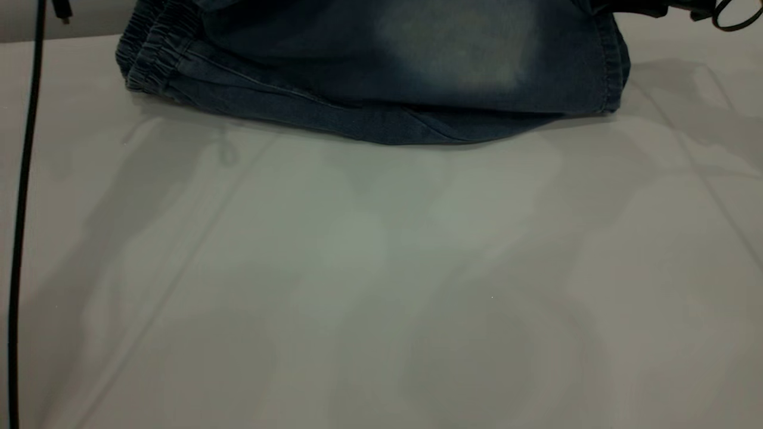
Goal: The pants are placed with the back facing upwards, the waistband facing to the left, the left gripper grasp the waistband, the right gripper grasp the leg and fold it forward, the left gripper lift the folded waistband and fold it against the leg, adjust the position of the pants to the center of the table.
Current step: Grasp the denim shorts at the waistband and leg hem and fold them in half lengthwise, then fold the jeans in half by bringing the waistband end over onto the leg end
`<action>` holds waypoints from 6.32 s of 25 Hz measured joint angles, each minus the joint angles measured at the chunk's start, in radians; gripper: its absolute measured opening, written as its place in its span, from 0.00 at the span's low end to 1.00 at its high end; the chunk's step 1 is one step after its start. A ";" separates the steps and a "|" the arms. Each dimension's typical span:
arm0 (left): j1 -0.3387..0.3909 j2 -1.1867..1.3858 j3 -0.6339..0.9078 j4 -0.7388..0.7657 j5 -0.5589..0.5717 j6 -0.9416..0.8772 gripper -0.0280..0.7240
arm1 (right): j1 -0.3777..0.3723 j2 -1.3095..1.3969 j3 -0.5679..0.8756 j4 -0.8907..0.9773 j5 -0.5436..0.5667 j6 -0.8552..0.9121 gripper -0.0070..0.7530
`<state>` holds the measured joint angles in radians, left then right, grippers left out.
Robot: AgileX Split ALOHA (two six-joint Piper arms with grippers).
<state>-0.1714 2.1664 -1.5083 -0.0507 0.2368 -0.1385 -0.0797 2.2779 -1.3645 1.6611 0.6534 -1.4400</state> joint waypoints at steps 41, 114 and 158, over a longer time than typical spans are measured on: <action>0.105 0.098 -0.049 0.028 0.229 0.004 0.49 | 0.000 0.061 -0.089 -0.148 0.013 0.090 0.57; 0.259 0.168 -0.244 -0.266 0.480 0.314 0.12 | 0.268 -0.022 -0.153 -0.379 0.002 0.325 0.59; 0.111 0.162 -0.539 -0.523 0.761 0.550 0.12 | 0.549 0.375 -0.828 -1.425 0.213 1.257 0.59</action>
<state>-0.0609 2.3289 -2.0471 -0.5736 0.9974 0.4114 0.4689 2.6534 -2.1923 0.2363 0.8663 -0.1827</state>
